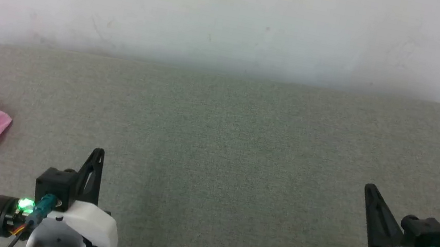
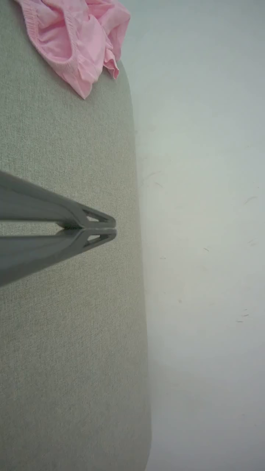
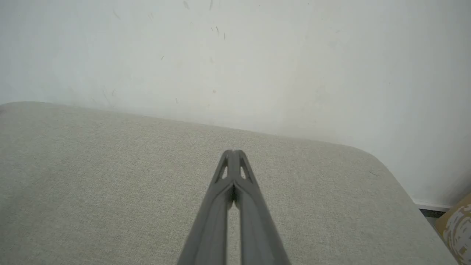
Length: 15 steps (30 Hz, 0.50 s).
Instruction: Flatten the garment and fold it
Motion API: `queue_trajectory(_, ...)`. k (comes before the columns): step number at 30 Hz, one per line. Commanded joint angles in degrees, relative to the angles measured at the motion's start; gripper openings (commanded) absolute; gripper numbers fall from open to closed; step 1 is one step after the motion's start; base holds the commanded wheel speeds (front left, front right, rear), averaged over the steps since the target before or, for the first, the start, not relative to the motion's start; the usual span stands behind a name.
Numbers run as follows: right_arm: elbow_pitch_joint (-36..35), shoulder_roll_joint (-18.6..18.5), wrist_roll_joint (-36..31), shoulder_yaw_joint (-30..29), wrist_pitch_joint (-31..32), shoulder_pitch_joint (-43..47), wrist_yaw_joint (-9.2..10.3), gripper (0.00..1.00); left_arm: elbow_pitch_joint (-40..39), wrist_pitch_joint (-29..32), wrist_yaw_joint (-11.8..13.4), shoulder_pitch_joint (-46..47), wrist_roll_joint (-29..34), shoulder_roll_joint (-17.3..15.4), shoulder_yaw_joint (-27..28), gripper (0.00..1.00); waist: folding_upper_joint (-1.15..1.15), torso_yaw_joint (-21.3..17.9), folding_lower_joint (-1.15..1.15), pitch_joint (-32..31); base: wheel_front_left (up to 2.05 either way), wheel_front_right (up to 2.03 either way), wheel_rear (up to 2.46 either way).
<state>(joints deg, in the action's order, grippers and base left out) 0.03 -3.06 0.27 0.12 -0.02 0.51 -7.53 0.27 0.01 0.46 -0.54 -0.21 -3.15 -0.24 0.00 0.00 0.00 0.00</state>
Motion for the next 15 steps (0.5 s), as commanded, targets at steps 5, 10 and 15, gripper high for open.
queue_trajectory(5,-0.03,0.18,-0.27,-0.12,0.02,-0.51,0.04,0.0,-0.27,-0.01,-0.46,0.54,0.21,0.27,0.24,0.0,0.0,0.0,0.0,0.0,0.0,0.0,0.0)
queue_trajectory(10,-0.03,0.18,-0.27,-0.12,0.02,-0.51,0.04,0.0,-0.27,-0.01,-0.46,0.54,0.21,0.27,0.24,0.0,0.0,0.0,0.0,0.0,0.0,0.0,0.0)
queue_trajectory(15,-0.03,0.18,-0.27,-0.12,0.02,-0.51,0.04,0.0,-0.27,-0.01,-0.46,0.54,0.21,0.27,0.24,0.0,0.0,0.0,0.0,0.0,0.0,0.0,0.0)
